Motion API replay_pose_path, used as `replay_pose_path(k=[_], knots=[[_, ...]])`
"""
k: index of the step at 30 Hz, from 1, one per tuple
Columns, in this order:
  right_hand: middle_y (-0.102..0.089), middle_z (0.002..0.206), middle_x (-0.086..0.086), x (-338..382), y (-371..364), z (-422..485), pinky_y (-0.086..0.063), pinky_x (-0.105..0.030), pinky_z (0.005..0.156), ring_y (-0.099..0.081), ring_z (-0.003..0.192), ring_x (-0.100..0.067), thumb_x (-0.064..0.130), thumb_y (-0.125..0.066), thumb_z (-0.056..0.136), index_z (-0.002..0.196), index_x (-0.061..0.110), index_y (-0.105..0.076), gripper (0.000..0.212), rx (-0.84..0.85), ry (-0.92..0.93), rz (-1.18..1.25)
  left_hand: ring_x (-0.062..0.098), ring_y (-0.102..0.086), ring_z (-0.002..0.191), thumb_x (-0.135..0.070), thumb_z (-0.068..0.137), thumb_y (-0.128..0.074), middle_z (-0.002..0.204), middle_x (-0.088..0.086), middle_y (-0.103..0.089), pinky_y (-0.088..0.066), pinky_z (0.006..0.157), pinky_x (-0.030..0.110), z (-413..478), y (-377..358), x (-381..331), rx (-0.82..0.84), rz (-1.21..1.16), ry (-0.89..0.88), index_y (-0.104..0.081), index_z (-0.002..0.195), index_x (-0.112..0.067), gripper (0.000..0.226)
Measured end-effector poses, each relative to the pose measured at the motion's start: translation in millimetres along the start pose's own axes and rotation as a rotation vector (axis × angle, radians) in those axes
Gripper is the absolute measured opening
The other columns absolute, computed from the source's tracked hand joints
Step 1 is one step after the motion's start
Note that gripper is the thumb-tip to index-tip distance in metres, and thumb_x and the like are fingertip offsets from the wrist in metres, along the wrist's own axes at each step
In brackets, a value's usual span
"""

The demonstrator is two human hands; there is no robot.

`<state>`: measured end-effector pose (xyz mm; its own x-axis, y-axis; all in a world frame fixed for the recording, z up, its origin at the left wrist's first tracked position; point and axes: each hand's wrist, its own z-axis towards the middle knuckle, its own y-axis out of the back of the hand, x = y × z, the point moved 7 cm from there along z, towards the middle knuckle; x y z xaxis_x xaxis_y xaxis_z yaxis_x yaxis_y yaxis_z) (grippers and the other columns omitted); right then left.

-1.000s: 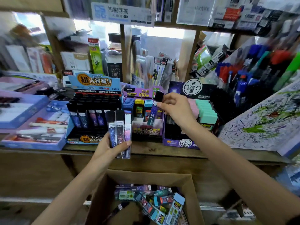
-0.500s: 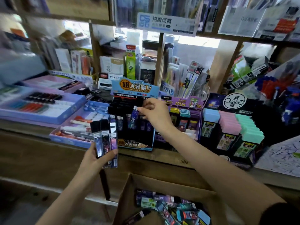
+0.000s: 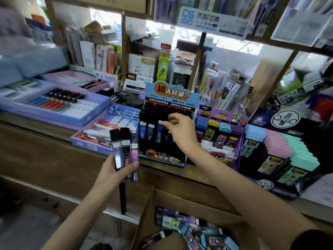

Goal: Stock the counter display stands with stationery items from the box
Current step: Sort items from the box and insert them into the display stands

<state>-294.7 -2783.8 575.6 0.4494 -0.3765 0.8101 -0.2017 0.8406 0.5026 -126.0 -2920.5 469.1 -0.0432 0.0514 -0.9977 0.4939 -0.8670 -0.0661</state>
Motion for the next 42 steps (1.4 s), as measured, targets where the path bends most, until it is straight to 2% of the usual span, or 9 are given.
replay_pose_path(k=[7,10,12,15,20,25,30,34,42], knots=[[-0.07,0.082,-0.01,-5,-13,-1,-0.056,-0.039,0.081,-0.067,0.078,-0.02,0.017,-0.066,0.087,0.093,0.002,-0.071,0.017,0.01,0.007,-0.156,0.015,-0.063,0.105,-0.04,0.059,-0.078,0.112,-0.004,-0.069,-0.05,0.091,0.033,-1,-4,-1,0.005,-0.013,0.005,-0.053,0.123,-0.023,0.071],[-0.067,0.068,-0.01,0,-14,-5,-0.056,-0.038,0.073,-0.065,0.067,-0.021,0.023,-0.063,0.089,0.075,0.002,-0.068,0.026,0.056,0.038,-0.35,0.007,-0.067,0.093,-0.035,0.062,-0.077,0.103,-0.009,-0.071,-0.052,0.068,0.013,-4,-12,-9,0.025,-0.028,-0.019,-0.056,0.117,-0.026,0.06],[-0.069,0.073,-0.009,6,-8,-14,-0.055,-0.035,0.07,-0.066,0.073,-0.021,0.028,-0.059,0.092,0.078,0.003,-0.066,0.029,0.029,0.089,-0.429,0.005,-0.068,0.088,-0.034,0.061,-0.076,0.099,-0.01,-0.072,-0.051,0.063,0.013,-6,-17,-14,0.027,-0.033,-0.031,-0.057,0.113,-0.028,0.056],[-0.068,0.076,-0.001,14,-3,-35,-0.055,-0.03,0.067,-0.066,0.073,-0.014,0.033,-0.055,0.093,0.085,0.012,-0.065,0.025,0.087,0.103,-0.2,0.008,-0.069,0.087,-0.03,0.064,-0.077,0.097,-0.006,-0.072,-0.054,0.064,0.019,-6,-25,-19,0.035,-0.033,-0.039,-0.058,0.111,-0.026,0.051],[-0.064,0.087,-0.003,10,-24,-67,-0.055,-0.024,0.066,-0.062,0.08,-0.011,0.022,-0.065,0.088,0.093,0.01,-0.063,0.013,0.352,-0.137,0.236,0.009,-0.068,0.089,-0.017,0.076,-0.074,0.098,-0.007,-0.072,-0.055,0.068,0.022,-8,-42,-24,0.084,-0.02,-0.07,-0.058,0.11,-0.029,0.04],[-0.067,0.079,-0.001,3,10,-50,-0.053,-0.028,0.068,-0.064,0.075,-0.016,0.013,-0.066,0.085,0.083,0.013,-0.064,0.003,0.198,-0.219,0.397,0.002,-0.066,0.077,-0.016,0.077,-0.073,0.083,-0.012,-0.07,-0.05,0.061,0.017,-9,-41,-21,0.05,-0.022,-0.044,-0.056,0.106,-0.025,0.034],[-0.067,0.07,0.006,3,64,-12,-0.053,-0.025,0.063,-0.064,0.061,-0.006,0.009,-0.068,0.084,0.076,0.022,-0.059,0.018,-0.073,-0.108,0.331,0.003,-0.061,0.068,-0.018,0.077,-0.074,0.071,-0.012,-0.064,-0.046,0.059,0.016,-5,-28,-20,0.02,0.031,-0.027,-0.058,0.097,-0.016,0.025],[-0.068,0.08,-0.003,-7,44,-4,-0.056,-0.025,0.066,-0.067,0.071,-0.013,0.008,-0.067,0.085,0.088,0.008,-0.062,0.006,-0.009,-0.118,0.226,0.001,-0.062,0.065,-0.017,0.075,-0.076,0.07,-0.011,-0.064,-0.047,0.056,0.015,-5,-26,-19,-0.003,0.029,-0.025,-0.06,0.094,-0.015,0.025],[-0.066,0.085,0.001,-1,20,-4,-0.055,-0.041,0.083,-0.066,0.087,-0.018,0.013,-0.07,0.082,0.101,0.007,-0.07,0.019,0.038,0.006,0.019,-0.005,-0.06,0.058,-0.014,0.075,-0.075,0.061,-0.016,-0.065,-0.045,0.052,0.009,-6,-26,-19,0.005,0.002,-0.05,-0.06,0.088,-0.015,0.02]])
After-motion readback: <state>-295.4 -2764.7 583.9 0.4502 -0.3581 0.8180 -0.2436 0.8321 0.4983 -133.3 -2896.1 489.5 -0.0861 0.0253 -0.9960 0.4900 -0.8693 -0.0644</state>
